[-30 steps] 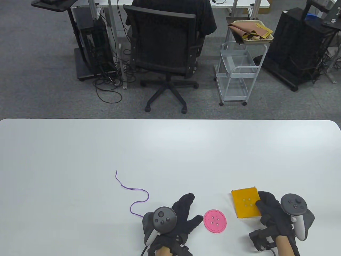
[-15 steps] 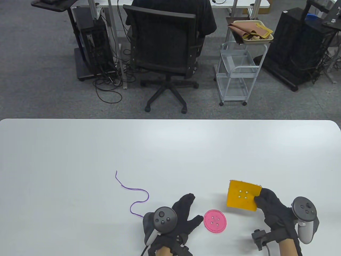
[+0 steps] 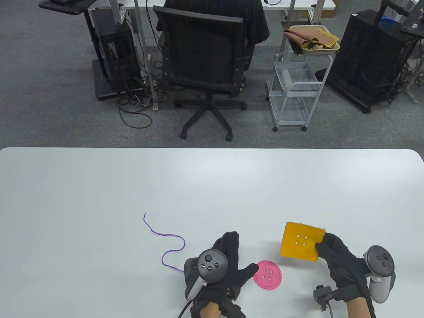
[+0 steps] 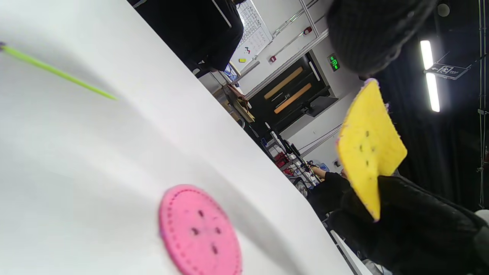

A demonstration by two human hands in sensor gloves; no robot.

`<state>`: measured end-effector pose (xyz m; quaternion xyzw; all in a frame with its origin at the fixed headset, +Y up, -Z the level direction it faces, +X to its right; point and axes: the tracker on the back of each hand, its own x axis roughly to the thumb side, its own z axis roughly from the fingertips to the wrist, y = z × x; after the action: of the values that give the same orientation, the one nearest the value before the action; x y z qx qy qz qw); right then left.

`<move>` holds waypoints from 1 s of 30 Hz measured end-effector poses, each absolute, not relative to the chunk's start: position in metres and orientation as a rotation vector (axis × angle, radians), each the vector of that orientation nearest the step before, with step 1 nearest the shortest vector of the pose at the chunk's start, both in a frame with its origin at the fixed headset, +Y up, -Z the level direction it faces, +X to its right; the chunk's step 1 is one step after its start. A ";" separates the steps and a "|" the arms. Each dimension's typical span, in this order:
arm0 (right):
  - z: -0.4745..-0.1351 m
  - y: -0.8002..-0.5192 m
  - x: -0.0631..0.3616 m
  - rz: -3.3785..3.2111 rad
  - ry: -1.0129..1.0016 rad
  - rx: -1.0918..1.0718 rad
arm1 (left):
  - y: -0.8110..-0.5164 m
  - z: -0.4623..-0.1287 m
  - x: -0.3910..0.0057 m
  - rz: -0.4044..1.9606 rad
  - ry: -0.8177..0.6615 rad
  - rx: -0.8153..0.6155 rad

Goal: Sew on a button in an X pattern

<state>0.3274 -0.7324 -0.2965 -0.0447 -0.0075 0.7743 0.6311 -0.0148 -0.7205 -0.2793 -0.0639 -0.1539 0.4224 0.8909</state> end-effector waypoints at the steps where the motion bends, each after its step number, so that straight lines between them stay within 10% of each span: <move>1: -0.296 -0.732 0.328 1.770 -0.018 -0.104 | -0.719 -0.281 -0.011 0.860 -0.320 -0.151; 30: -0.297 -0.735 0.327 1.757 0.014 -0.112 | -0.779 -0.293 0.079 0.381 -0.292 -0.512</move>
<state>0.3275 -0.7352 -0.2969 -0.0490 0.0063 0.7693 0.6370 0.0790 -0.7791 -0.2932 -0.2506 -0.1432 0.1865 0.9391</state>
